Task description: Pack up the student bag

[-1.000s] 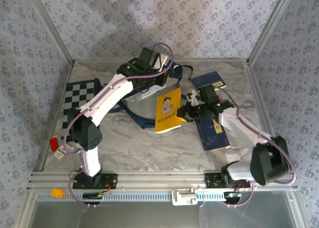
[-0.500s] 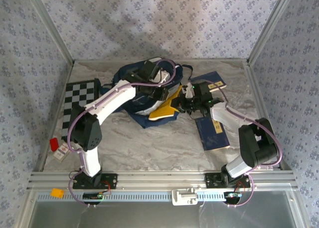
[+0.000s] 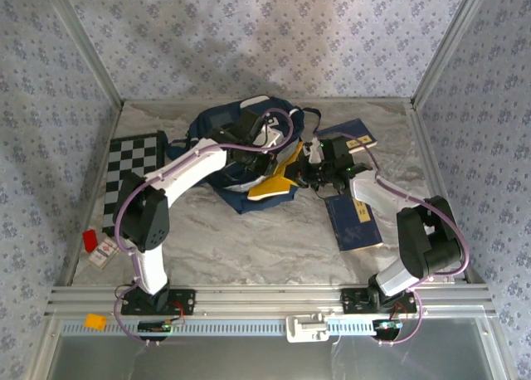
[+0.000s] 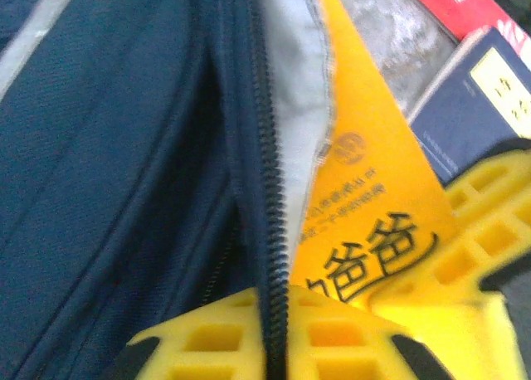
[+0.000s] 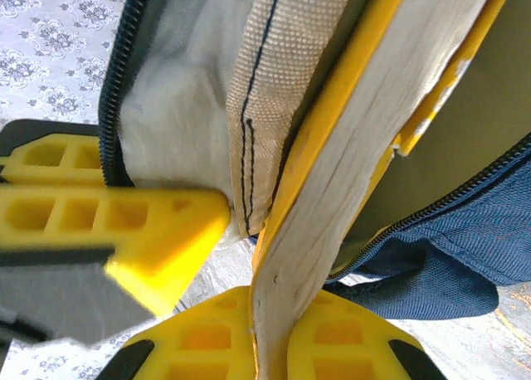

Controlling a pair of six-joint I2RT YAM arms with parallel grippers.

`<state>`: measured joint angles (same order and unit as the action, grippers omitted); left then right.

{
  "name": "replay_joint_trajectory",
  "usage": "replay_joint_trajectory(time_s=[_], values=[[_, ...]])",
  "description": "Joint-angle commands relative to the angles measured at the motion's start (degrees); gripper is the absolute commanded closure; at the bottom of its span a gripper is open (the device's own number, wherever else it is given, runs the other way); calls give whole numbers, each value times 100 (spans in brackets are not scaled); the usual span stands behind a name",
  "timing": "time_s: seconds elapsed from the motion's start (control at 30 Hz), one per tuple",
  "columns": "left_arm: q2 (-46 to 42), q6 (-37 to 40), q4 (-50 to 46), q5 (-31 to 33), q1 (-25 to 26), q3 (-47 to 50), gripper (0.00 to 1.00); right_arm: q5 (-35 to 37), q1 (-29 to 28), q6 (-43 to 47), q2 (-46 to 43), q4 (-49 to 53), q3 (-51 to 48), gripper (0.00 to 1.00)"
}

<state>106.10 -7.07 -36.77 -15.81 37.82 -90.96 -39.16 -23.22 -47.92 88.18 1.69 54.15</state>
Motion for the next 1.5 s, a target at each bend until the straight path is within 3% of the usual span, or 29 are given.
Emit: replay_joint_trajectory(time_s=[0.0, 0.27, 0.53, 0.67, 0.73, 0.83, 0.93, 1.07, 1.13, 1.27, 1.37, 1.47], values=[[-286, 99, 76, 296, -50, -508, 100, -50, 3, 388, -39, -327, 75, 100], [-713, 314, -93, 999, -39, -1440, 100, -27, -322, 336, 605, -795, 464, 100], [-1031, 428, 23, 922, -30, -1452, 100, -213, -279, 212, 1814, -1831, 1232, 100], [-995, 404, -146, 765, -33, -1585, 100, -77, -314, 383, 2300, -1780, 1755, 100], [-1002, 413, -129, 756, -21, -1565, 100, 214, -301, 652, 2513, -1282, 2073, 99], [-1004, 416, -181, 777, -24, -1583, 100, 412, -239, 803, 2704, -753, 2268, 84], [-1030, 425, -125, 853, -25, -1450, 100, 847, -277, 1094, 2486, -374, 2141, 61], [-988, 443, -97, 871, -21, -1416, 100, 1619, -392, 1237, 1738, -223, 1481, 44], [-969, 461, -94, 889, -21, -1413, 100, 1956, -496, 1411, 1374, 48, 1093, 41], [-960, 465, -75, 897, -21, -1319, 100, 2261, -787, 1423, 1029, 533, 728, 43], [-987, 374, 46, 874, -23, -1187, 100, 2371, -1179, 1465, 972, 558, 586, 51], [-980, 347, 79, 821, 13, -1161, 100, 2396, -1435, 1312, 1199, 462, 553, 66]])
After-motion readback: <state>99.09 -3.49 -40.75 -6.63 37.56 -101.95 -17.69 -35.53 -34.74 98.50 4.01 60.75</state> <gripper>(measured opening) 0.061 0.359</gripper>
